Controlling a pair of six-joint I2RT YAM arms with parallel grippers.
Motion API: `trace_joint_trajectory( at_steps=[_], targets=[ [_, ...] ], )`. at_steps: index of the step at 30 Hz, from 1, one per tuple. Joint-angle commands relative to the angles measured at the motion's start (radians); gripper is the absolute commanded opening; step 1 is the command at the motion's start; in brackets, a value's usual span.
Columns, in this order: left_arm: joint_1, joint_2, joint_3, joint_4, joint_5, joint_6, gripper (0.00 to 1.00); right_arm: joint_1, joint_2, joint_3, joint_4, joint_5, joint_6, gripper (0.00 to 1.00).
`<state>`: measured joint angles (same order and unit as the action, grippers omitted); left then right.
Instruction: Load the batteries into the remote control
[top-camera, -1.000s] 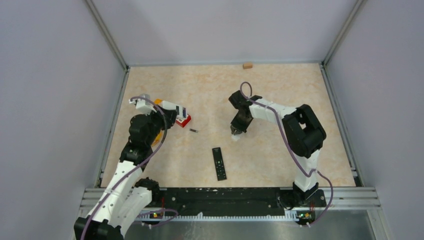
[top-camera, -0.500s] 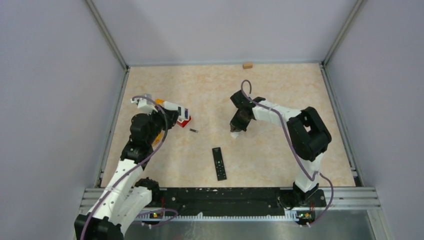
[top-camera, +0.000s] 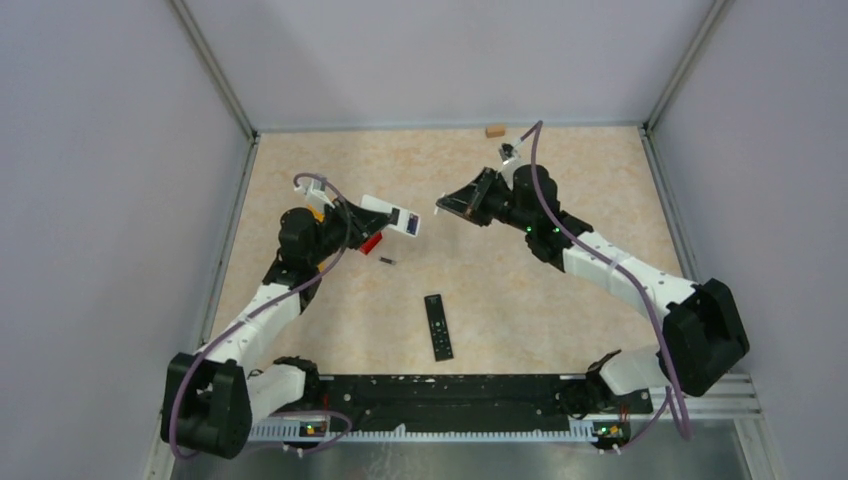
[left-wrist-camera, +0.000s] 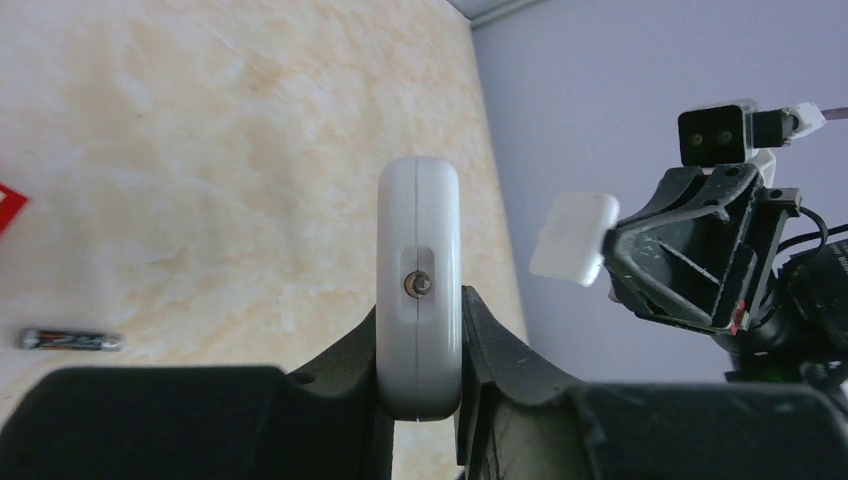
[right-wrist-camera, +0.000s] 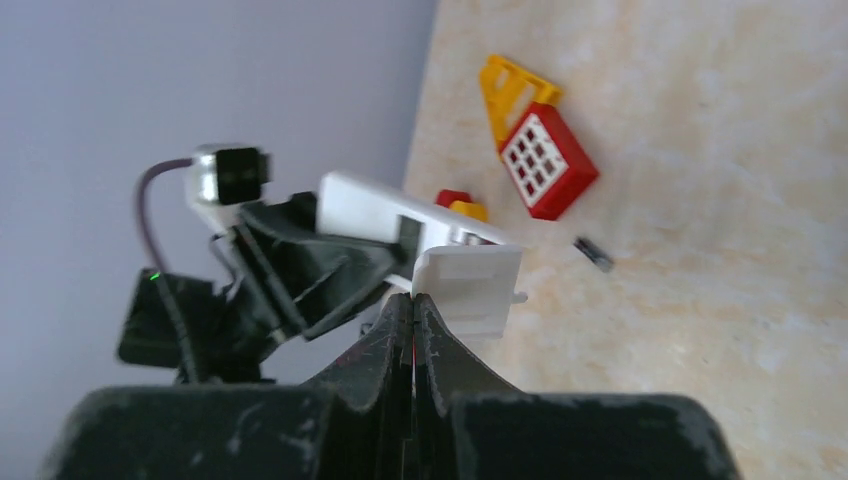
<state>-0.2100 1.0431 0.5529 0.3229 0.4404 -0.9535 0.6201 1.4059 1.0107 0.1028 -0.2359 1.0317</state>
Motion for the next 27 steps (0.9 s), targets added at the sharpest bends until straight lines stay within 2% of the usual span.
trace_joint_trajectory(
  at_steps=[1,5,9,13,27],
  targets=[
    [0.003,0.088,0.06,0.295,0.197,-0.185,0.0,-0.012,-0.079,-0.029,0.282,-0.137,0.021,0.0],
    [0.003,0.176,0.091,0.418,0.313,-0.307,0.0,-0.014,-0.067,-0.002,0.271,-0.201,0.1,0.0],
    [0.003,0.237,0.113,0.499,0.368,-0.387,0.0,-0.014,-0.052,-0.034,0.36,-0.259,0.185,0.0],
    [0.003,0.273,0.123,0.548,0.396,-0.445,0.0,-0.014,-0.051,-0.045,0.389,-0.268,0.204,0.0],
    [0.003,0.279,0.113,0.601,0.403,-0.471,0.0,-0.005,-0.027,-0.085,0.419,-0.237,0.25,0.0]
  ],
)
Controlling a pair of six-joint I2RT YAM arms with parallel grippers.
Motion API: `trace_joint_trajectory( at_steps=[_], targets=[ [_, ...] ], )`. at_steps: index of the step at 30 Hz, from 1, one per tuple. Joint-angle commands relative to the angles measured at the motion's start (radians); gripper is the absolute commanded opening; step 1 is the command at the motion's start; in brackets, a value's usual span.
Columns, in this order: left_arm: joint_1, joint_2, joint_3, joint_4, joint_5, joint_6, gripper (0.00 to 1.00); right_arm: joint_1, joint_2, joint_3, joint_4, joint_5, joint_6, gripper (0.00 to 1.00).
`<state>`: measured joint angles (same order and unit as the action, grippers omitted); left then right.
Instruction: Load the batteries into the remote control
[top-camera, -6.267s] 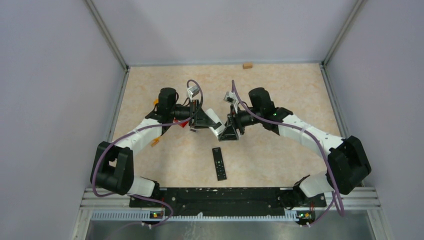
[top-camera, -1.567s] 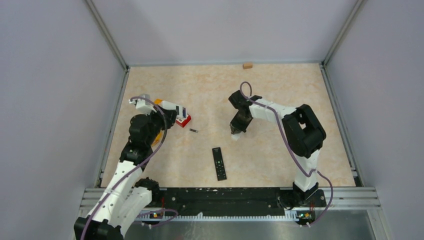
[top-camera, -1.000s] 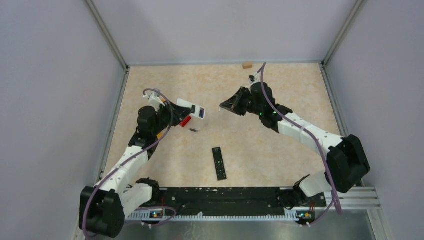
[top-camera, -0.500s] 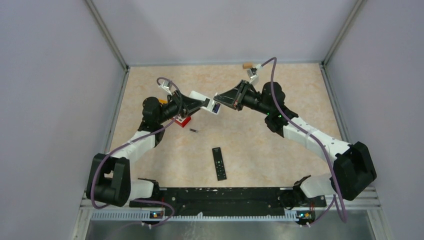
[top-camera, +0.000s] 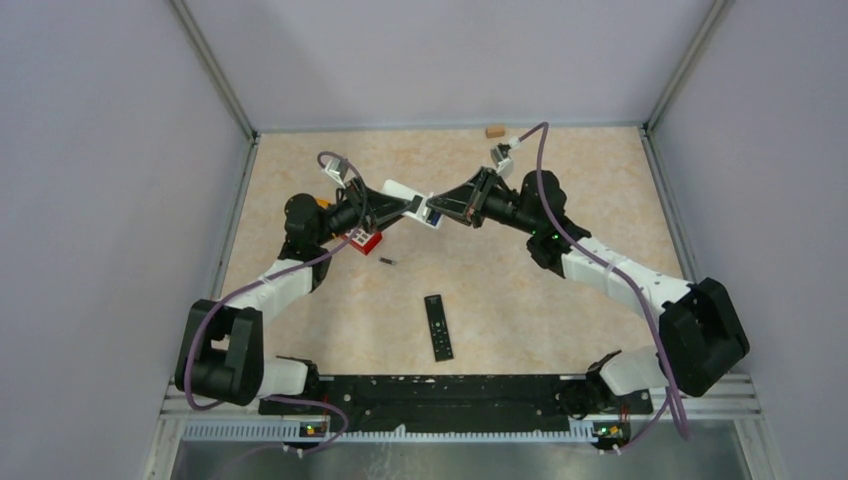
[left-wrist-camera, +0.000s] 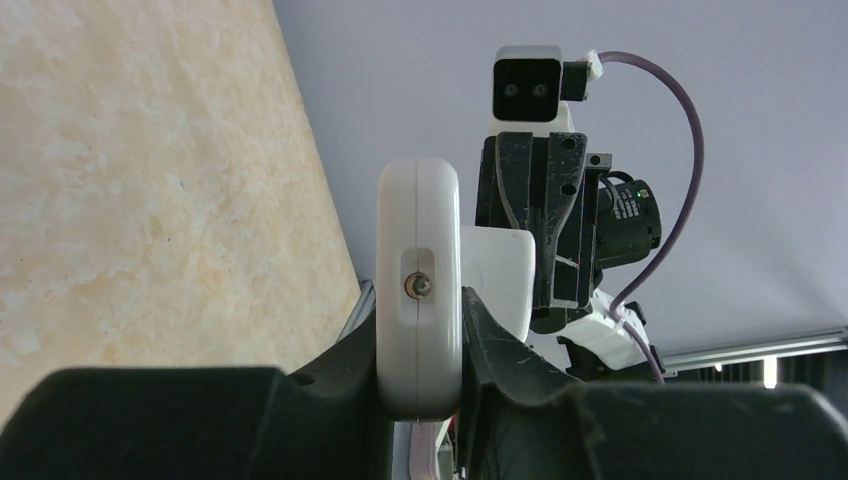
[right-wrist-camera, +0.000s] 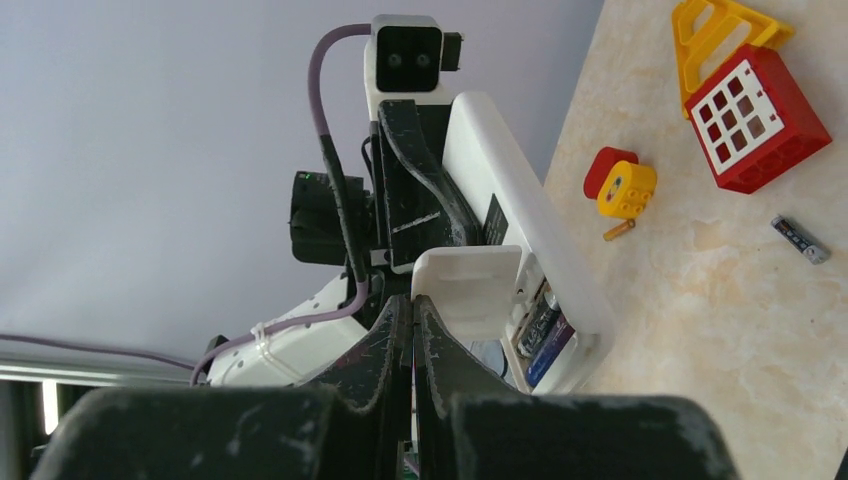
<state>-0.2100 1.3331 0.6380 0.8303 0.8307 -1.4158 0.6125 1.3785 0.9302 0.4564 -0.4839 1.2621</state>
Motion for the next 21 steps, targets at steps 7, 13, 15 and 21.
trace_joint_trajectory(
  at_steps=[7,13,15,21],
  targets=[
    [0.003,0.011,0.026,0.162,0.018,-0.057,0.0,0.006,-0.004,-0.023,0.076,0.031,0.025,0.0],
    [0.003,0.025,0.025,0.204,0.029,-0.089,0.0,0.008,0.003,-0.052,0.153,0.035,0.051,0.0],
    [0.003,0.027,0.025,0.204,0.03,-0.092,0.0,0.009,0.005,-0.057,0.18,0.034,0.059,0.0],
    [0.003,0.037,0.025,0.216,0.031,-0.123,0.0,0.009,0.011,-0.067,0.197,0.039,0.065,0.0]
  ],
)
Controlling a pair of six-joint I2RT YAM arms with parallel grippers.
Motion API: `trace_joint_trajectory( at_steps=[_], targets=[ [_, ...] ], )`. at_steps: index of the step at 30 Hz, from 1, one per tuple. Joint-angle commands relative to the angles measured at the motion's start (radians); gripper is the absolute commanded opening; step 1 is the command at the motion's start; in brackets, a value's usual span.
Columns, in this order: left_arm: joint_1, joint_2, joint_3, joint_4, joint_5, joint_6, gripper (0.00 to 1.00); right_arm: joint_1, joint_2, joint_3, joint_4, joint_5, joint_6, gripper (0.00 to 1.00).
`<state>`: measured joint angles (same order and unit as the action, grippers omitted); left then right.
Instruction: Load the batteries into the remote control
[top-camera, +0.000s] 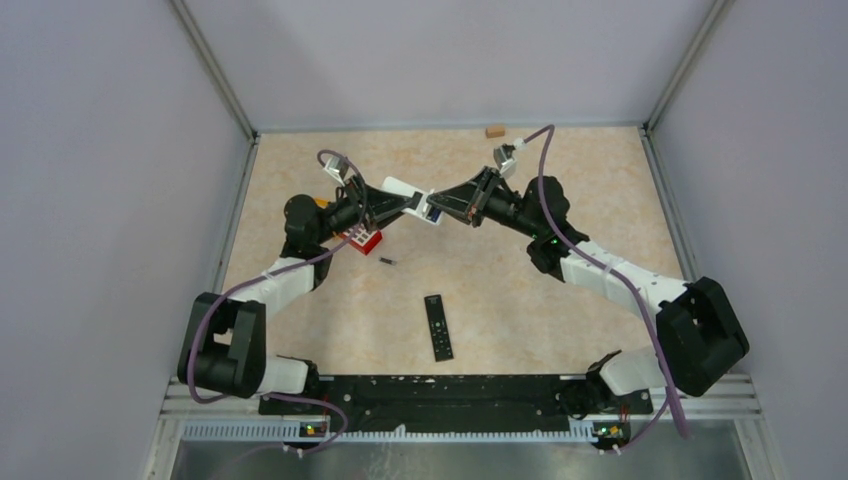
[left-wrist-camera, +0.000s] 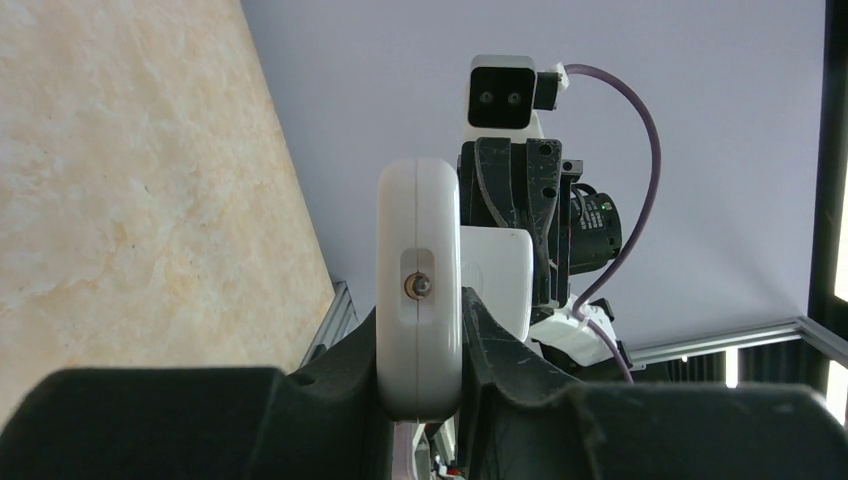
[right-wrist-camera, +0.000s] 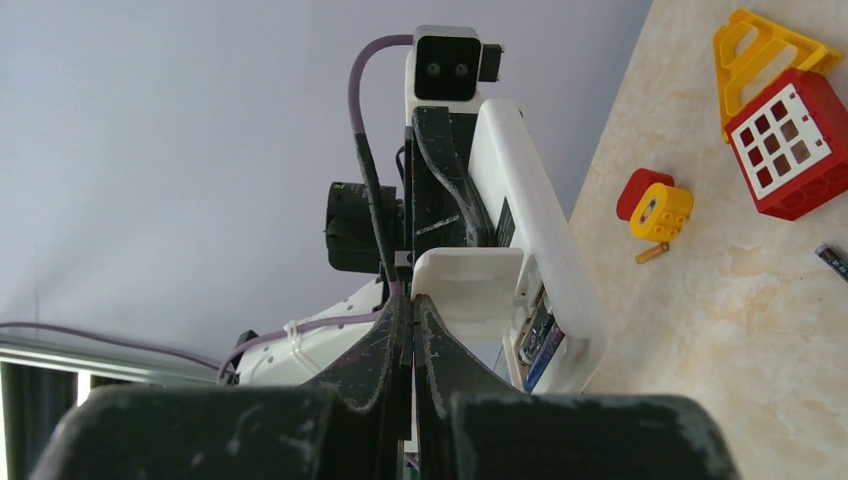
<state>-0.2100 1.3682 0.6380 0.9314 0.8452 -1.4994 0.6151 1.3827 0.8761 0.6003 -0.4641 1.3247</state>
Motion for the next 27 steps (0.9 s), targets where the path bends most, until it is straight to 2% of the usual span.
trace_joint_trajectory(
  at_steps=[1,18,27],
  targets=[
    [0.003,0.006,0.024,0.119,0.018,-0.047,0.0,0.006,0.008,-0.017,0.057,0.019,0.008,0.0],
    [0.003,0.043,0.011,0.266,0.016,-0.176,0.0,0.006,0.016,-0.052,0.058,0.024,0.018,0.0],
    [0.004,0.05,0.015,0.331,0.015,-0.234,0.0,0.003,0.004,-0.057,-0.052,0.03,-0.002,0.01]
  ],
)
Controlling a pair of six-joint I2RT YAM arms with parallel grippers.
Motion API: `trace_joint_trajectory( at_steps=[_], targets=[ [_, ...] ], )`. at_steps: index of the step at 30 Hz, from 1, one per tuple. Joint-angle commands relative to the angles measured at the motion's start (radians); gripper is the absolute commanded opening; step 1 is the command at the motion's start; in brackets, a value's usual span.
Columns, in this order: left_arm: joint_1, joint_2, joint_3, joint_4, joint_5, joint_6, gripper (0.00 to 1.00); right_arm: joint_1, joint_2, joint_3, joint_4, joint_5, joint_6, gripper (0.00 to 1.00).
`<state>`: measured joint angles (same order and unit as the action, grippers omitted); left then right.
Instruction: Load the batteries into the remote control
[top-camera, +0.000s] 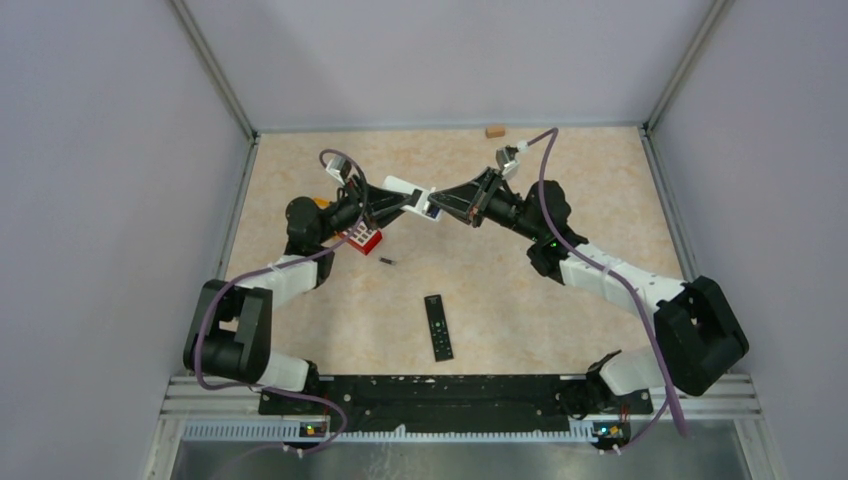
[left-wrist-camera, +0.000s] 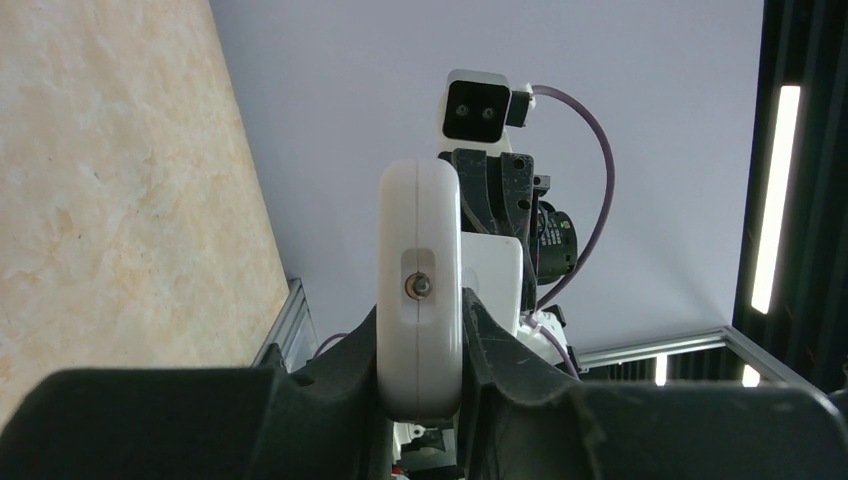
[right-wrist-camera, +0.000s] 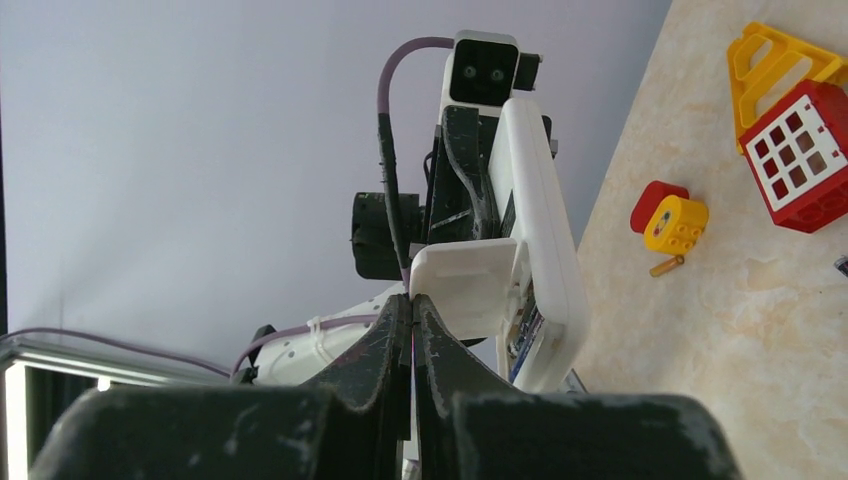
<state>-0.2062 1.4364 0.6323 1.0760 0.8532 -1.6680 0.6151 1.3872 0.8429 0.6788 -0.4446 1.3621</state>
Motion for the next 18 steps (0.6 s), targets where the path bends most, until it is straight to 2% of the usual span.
trace_joint_trajectory(
  at_steps=[1,6,18],
  targets=[
    [0.001,-0.018,0.02,0.187,0.007,-0.065,0.0,0.003,-0.003,-0.025,-0.144,0.016,-0.04,0.05],
    [0.002,-0.029,0.011,0.175,-0.009,-0.05,0.0,0.001,-0.003,-0.031,-0.183,0.023,-0.03,0.1],
    [0.007,-0.059,0.019,0.089,-0.017,0.012,0.0,-0.009,-0.022,-0.022,-0.304,0.052,-0.024,0.1]
  ],
)
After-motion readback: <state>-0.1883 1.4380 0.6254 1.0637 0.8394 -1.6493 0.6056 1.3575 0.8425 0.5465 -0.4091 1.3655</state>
